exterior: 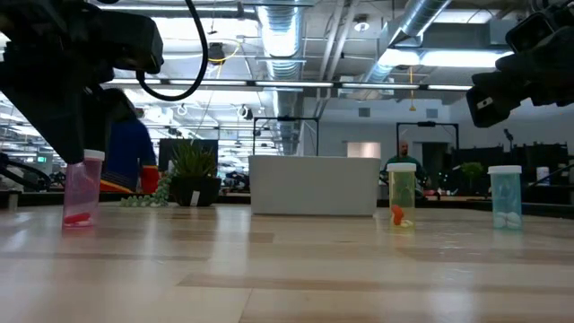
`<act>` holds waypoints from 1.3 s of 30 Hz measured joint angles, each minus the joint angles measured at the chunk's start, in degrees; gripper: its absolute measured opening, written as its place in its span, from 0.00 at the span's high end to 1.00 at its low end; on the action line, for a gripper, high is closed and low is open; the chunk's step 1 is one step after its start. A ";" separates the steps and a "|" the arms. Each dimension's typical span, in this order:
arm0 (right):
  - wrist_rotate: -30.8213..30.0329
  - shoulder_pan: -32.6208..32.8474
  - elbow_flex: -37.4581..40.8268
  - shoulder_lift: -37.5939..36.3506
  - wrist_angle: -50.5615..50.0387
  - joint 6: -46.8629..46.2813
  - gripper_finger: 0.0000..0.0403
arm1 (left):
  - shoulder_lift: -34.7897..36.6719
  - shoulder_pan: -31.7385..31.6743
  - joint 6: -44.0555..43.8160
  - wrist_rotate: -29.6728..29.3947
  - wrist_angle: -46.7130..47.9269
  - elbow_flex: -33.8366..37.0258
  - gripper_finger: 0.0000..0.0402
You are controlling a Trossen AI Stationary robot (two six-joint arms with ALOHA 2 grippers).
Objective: Pick and place pill bottles into a basket
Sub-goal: Put the red pill bottle into the gray bin
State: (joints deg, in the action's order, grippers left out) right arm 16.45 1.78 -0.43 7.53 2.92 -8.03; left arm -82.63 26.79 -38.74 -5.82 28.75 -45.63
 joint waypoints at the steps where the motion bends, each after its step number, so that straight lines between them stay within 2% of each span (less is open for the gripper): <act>1: 0.00 -0.02 -0.01 0.00 0.00 0.02 0.68 | 0.00 0.00 0.00 0.00 0.00 0.00 0.57; 10: 0.00 -0.01 -0.01 0.00 0.00 0.00 0.68 | 0.02 -0.02 0.92 -0.74 -0.01 0.00 0.69; 17: 0.00 0.00 -0.01 0.00 0.00 0.02 0.68 | 0.13 -2.78 2.32 -2.94 -2.37 -1.46 0.71; 23: 0.00 0.00 0.01 0.00 0.00 0.01 0.68 | 0.15 -7.32 11.29 -10.16 -2.72 -7.96 0.71; 29: 0.00 0.00 -0.01 0.00 0.00 0.02 0.68 | 0.17 -15.30 22.93 -19.98 -5.35 -14.68 0.71; 32: 0.00 0.00 0.00 0.00 0.00 0.02 0.68 | 0.15 -20.61 29.25 -18.49 -10.22 -15.64 0.71; 37: 0.00 -0.02 -0.01 0.00 0.00 0.02 0.68 | -0.98 -29.60 33.64 -8.22 -16.89 -15.78 0.71; 39: 0.00 0.00 -0.01 0.00 0.00 0.00 0.68 | -1.96 -32.42 34.18 -4.25 -16.33 -15.69 0.71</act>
State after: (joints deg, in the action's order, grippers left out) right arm 16.45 1.78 -0.45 7.53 2.92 -8.03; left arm -84.59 -5.63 -4.56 -10.07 12.42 -61.32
